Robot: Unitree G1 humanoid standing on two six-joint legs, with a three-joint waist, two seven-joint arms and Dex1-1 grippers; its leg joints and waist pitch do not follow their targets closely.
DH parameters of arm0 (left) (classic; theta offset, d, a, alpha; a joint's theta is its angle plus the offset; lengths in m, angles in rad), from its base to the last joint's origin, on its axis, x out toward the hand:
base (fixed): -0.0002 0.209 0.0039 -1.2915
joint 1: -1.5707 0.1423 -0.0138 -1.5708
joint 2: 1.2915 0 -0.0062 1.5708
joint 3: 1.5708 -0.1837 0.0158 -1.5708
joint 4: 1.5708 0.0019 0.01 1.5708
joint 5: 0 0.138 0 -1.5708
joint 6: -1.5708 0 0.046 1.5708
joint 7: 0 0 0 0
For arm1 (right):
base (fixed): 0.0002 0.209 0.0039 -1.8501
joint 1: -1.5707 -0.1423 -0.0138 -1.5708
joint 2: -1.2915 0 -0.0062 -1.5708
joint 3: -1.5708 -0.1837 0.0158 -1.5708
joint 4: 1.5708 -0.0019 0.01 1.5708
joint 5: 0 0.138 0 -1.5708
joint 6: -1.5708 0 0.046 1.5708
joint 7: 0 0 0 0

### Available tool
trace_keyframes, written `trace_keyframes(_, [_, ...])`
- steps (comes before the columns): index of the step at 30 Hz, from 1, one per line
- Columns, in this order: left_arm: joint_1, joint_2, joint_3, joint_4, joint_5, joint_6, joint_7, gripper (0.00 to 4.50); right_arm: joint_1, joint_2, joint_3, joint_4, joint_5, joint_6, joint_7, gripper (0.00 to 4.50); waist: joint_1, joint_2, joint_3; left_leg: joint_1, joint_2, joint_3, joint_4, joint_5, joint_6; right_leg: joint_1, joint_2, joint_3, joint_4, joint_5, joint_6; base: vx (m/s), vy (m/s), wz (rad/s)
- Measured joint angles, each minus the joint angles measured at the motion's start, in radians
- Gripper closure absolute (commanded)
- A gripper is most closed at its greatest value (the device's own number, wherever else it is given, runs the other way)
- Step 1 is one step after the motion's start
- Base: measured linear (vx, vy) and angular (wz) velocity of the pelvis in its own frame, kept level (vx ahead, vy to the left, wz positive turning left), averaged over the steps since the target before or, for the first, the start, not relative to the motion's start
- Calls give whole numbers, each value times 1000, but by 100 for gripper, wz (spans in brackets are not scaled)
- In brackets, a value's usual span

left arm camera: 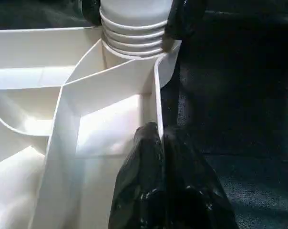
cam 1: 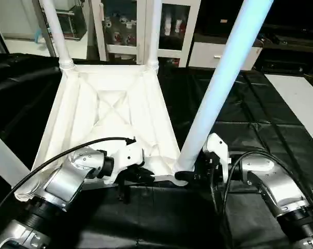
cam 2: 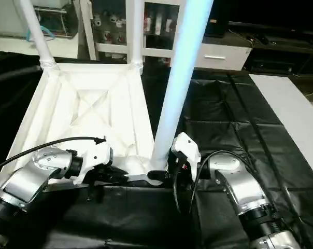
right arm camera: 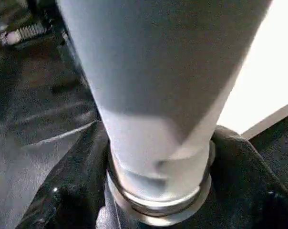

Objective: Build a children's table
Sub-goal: Rotate leg to tighten

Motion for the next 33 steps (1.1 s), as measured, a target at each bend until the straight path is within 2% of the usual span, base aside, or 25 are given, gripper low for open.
trace_keyframes(4, [-22, -44, 23, 40, 33, 44, 87, 450, -11, 110, -54, 73, -8, 1, -184, 180, -27, -2, -1, 2, 1, 1, 0, 1, -9, 3, 1, 0, 0, 6, -3, 0, 0, 0])
trace_keyframes(9, [-103, -182, 39, 160, 84, 103, 280, 450, -85, 244, -126, 199, -37, -1, -465, 180, -30, 0, -2, 3, 1, 1, 1, 7, -12, 3, 1, 1, -2, 13, -3, 0, 0, 0])
trace_keyframes(11, [-158, -260, 51, 245, 99, 133, 383, 450, -140, 317, -177, 280, -53, -13, -624, 180, -29, 5, -2, 2, 0, 1, 1, 8, -13, 3, 0, 2, -2, 13, 1, 0, 0, 0])
trace_keyframes(14, [-194, -322, 51, 299, 119, 143, 475, 450, -190, 352, -192, 347, -80, -38, -760, 181, -23, 7, -4, 1, 0, 1, 0, 10, -13, 2, 0, 1, -2, 13, 1, 0, 0, 0])
trace_keyframes(17, [-233, -375, 61, 365, 134, 142, 551, 450, -247, 407, -235, 435, -84, -75, -898, 181, -21, 8, -4, 0, 0, 1, -1, 10, -13, 1, 0, 1, -2, 14, -1, 0, 0, 0])
trace_keyframes(24, [-243, -386, 70, 379, 138, 138, 562, 450, -267, 426, -268, 498, -85, -145, -900, 181, -19, 8, -4, -1, 0, 1, -3, 10, -8, 1, 0, 1, -6, 14, -1, 0, 0, 0])
trace_keyframes(25, [-242, -385, 68, 378, 138, 137, 559, 450, -260, 420, -271, 494, -82, -152, -880, 125, -18, 8, -4, -1, 0, 1, -4, 10, -8, 1, 0, 1, -6, 14, -1, 0, 0, 0])
trace_keyframes(26, [-239, -382, 64, 372, 138, 134, 552, 450, -247, 413, -271, 483, -79, -159, -860, 111, -17, 8, -4, -1, 0, 1, -5, 10, -8, 1, 0, 0, -7, 14, -1, 0, 0, 0])
trace_keyframes(30, [-215, -334, 53, 324, 137, 127, 502, 450, -185, 371, -243, 390, -57, -149, -729, 91, -20, 7, -4, -1, 0, 1, -8, 12, -5, 0, 0, -1, -7, 13, 0, 0, 0, 0])
trace_keyframes(31, [-198, -313, 49, 294, 135, 124, 474, 450, -161, 345, -226, 353, -42, -138, -671, 63, -20, 7, -4, -1, 1, 1, -8, 12, -5, 0, 1, -2, -7, 13, 1, 0, 0, 0])
trace_keyframes(33, [-188, -296, 49, 279, 134, 122, 451, 450, -156, 323, -216, 324, -30, -132, -612, 61, -22, 7, -4, -1, 3, 1, -9, 13, -5, -1, 1, -3, -6, 13, 1, 0, 0, 0])
